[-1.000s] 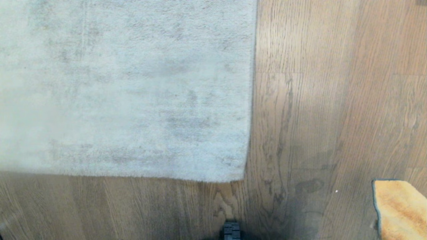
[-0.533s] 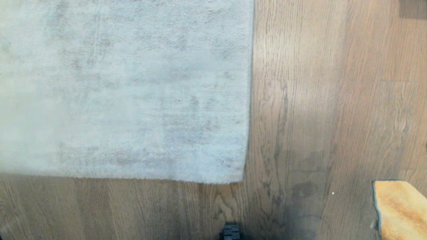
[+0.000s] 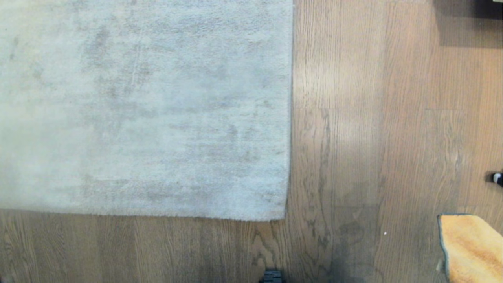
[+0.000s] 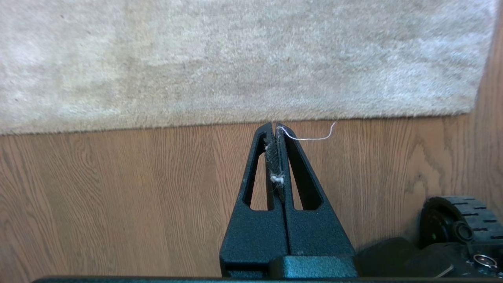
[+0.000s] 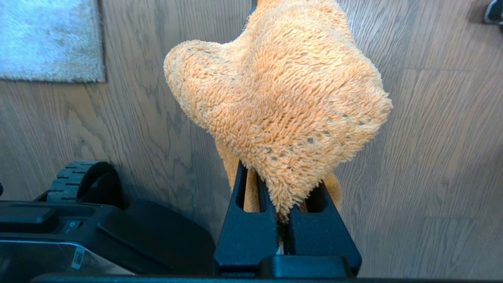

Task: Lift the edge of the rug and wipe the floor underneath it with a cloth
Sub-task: Put down the rag

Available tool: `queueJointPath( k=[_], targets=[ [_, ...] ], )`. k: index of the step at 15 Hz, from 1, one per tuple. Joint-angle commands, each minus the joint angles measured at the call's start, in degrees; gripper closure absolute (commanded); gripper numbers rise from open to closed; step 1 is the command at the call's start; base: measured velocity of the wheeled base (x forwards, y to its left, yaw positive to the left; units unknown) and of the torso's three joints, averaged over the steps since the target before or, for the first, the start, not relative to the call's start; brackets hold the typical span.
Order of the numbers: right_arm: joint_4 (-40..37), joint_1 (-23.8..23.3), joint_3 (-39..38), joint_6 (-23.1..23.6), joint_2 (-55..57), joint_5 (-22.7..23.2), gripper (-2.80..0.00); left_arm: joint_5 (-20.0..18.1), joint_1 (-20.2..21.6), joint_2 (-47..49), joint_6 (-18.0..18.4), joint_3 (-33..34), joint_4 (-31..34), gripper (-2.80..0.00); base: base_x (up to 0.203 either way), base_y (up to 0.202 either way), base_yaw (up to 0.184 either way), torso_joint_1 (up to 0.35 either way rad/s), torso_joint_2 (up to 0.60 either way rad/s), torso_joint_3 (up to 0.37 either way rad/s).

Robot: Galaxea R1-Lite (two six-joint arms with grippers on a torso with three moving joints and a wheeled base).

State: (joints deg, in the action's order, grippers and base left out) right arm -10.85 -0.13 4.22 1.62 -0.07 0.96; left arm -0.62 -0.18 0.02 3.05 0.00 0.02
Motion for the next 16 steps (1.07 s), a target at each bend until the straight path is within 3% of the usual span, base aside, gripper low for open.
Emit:
queueJointPath(
  k=[1, 16],
  targets=[
    [0.0, 0.0, 0.0, 0.0, 0.1, 0.0, 0.00, 0.0, 0.0, 0.0, 0.0, 0.0, 0.0, 0.00, 0.000, 0.000, 0.000, 0.001, 0.01, 0.199],
    [0.0, 0.0, 0.0, 0.0, 0.1, 0.1, 0.00, 0.0, 0.0, 0.0, 0.1, 0.0, 0.0, 0.00, 0.000, 0.000, 0.000, 0.002, 0.00, 0.201]
  ],
)
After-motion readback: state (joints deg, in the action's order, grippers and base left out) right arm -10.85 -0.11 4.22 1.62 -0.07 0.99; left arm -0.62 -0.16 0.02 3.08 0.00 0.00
